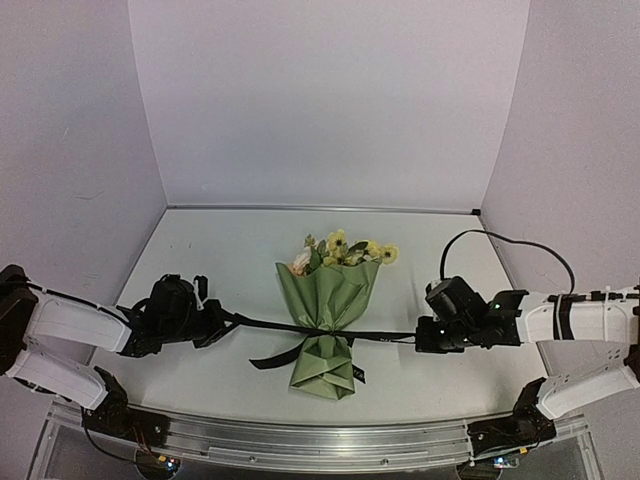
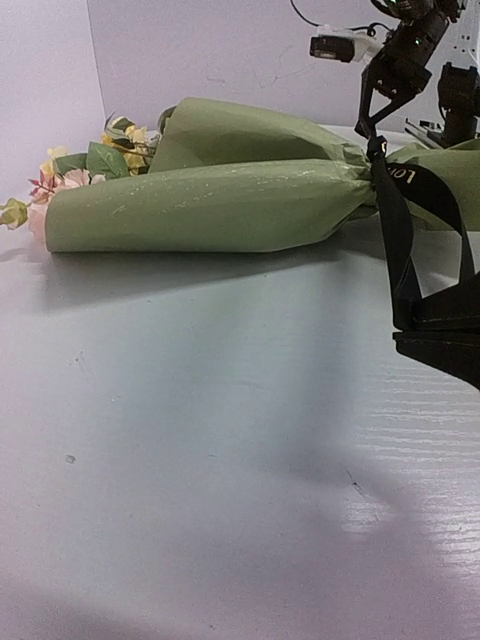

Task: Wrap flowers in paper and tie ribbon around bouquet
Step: Tie the half-tied ribbon around the folded bouquet.

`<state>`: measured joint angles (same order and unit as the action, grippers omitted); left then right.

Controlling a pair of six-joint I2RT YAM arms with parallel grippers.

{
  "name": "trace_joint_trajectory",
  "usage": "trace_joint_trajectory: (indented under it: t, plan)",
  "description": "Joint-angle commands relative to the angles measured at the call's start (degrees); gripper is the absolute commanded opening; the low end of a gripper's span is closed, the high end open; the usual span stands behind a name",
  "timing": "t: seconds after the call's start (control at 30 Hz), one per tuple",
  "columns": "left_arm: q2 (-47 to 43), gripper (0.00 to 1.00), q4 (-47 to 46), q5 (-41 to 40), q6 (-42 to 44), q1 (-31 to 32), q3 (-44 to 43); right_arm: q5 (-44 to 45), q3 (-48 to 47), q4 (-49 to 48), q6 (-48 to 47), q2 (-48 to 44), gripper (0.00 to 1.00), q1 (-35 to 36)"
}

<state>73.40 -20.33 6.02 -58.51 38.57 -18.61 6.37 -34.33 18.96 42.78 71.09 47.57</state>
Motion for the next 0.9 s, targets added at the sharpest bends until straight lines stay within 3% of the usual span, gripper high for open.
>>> trace_joint_trajectory:
  t: [0.0, 0.87]
  plan:
    - [-0.91, 0.0, 6.3, -15.68, -0.54, -5.88, 2.54, 12.07, 3.37, 19.37, 0.74, 0.21, 0.0, -4.27]
    - [-5.44, 0.0, 7.66, -16.65, 1.12, -7.66, 3.66, 9.99, 3.64, 22.05, 1.95, -1.06, 0.0, -10.51]
